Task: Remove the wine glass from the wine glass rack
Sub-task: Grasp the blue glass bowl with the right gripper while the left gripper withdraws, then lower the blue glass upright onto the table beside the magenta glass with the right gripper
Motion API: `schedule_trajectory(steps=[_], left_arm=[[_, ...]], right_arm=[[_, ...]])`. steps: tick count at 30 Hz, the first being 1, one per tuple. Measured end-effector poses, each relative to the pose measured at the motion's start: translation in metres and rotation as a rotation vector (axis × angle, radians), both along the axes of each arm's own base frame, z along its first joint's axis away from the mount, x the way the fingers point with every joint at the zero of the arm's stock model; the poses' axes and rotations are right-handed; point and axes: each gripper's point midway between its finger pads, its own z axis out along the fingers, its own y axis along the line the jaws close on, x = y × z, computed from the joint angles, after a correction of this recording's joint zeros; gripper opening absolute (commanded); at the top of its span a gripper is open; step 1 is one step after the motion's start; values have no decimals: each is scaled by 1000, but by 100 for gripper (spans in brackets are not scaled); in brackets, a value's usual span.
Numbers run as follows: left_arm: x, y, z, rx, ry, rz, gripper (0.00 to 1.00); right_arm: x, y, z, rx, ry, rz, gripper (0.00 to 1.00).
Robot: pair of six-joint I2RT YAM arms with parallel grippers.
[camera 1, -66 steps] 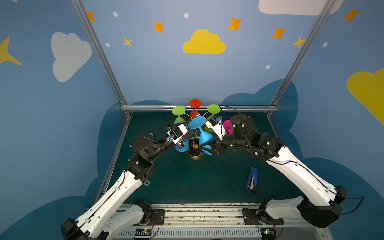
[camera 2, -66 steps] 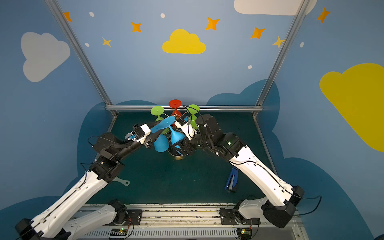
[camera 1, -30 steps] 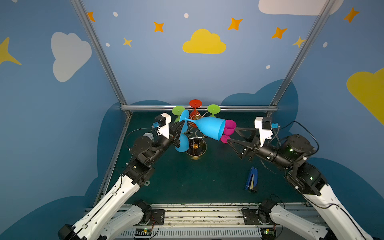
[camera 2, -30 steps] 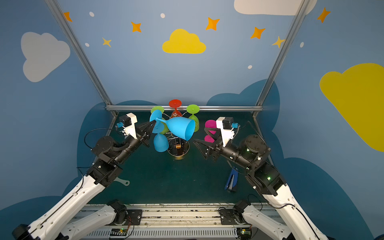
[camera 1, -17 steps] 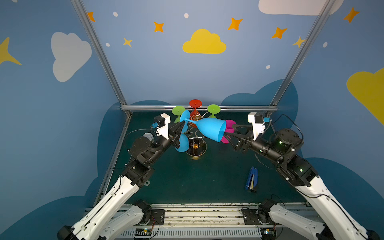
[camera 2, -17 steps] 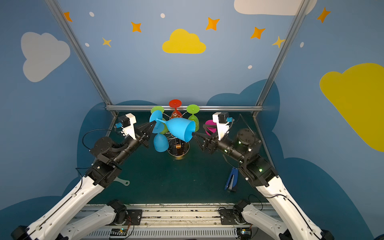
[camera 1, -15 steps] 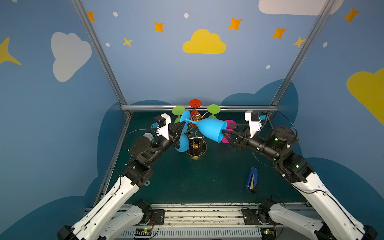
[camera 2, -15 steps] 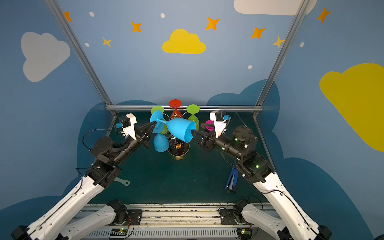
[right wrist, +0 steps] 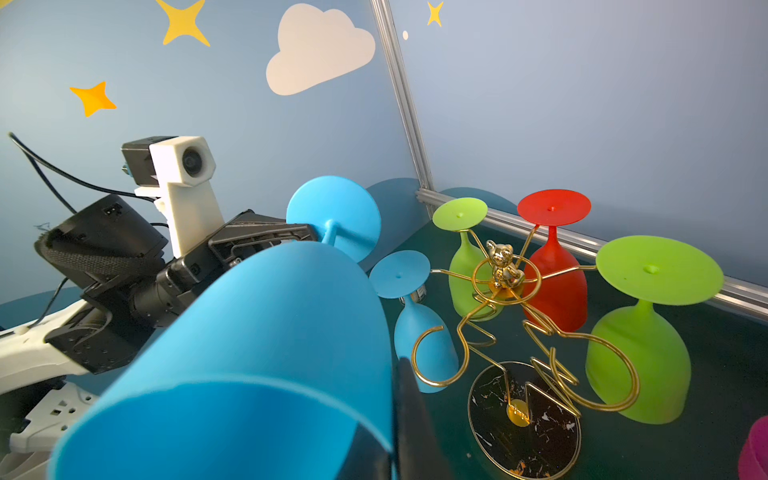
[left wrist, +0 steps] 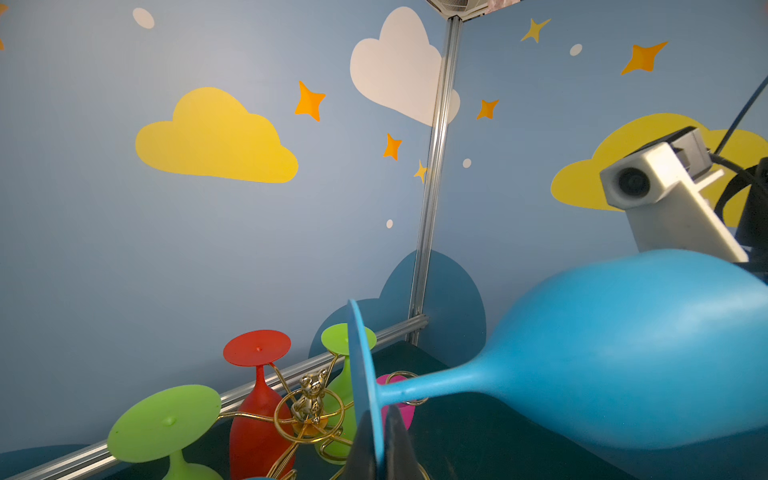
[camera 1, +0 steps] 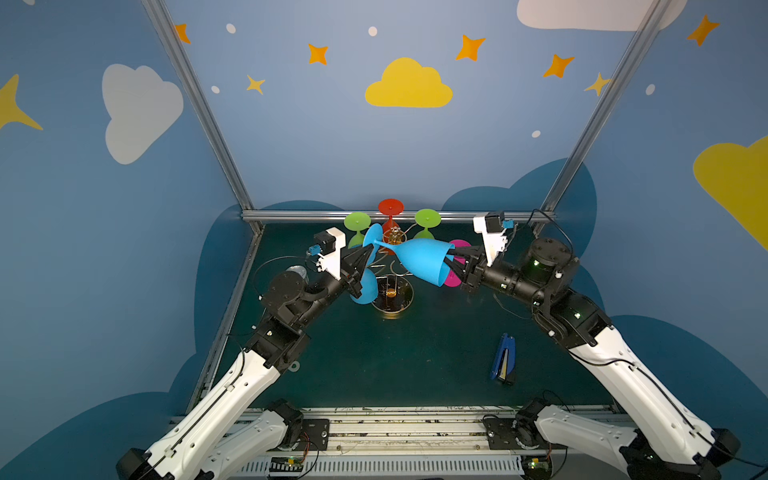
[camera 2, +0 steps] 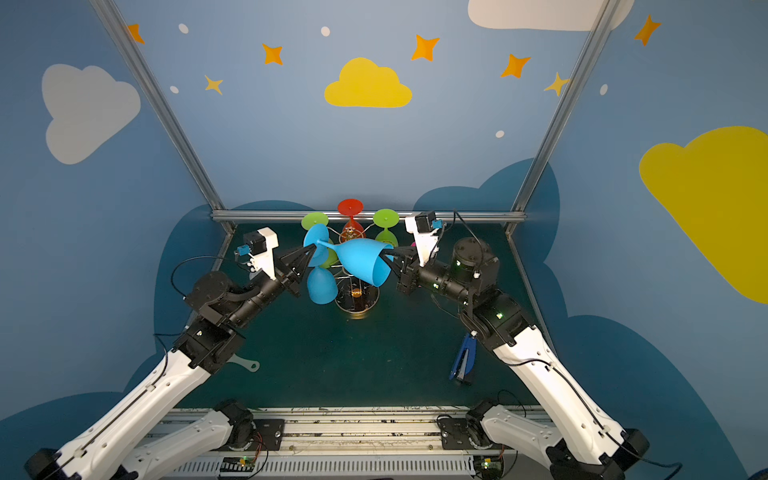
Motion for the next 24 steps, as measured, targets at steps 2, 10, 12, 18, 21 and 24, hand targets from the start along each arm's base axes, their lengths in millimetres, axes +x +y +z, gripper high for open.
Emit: schedule_trajectory(steps=[2,10,12,18,21,24], left_arm=[[1,3,0,1,-1,17,40],[-4,28,-3,-7,-21,127,92],[-4,37,-4,-5,-31,172,95],[5,86,0,-5,-52,396,99],[17,120,-2,-12,-34,531,99],[25,154,-8,-43,-5,637,99]], right_arm=[[0,-3,2,2,-8,-12,0],[1,-33,14,2,-53,-132,0],[1,-43,15,-9,-60,-175,0],[-11,-77,13,-73,-72,-287,0],[-24,-99,3,-123,-52,-342,0],[-36,-119,-15,-186,-13,-391,0]])
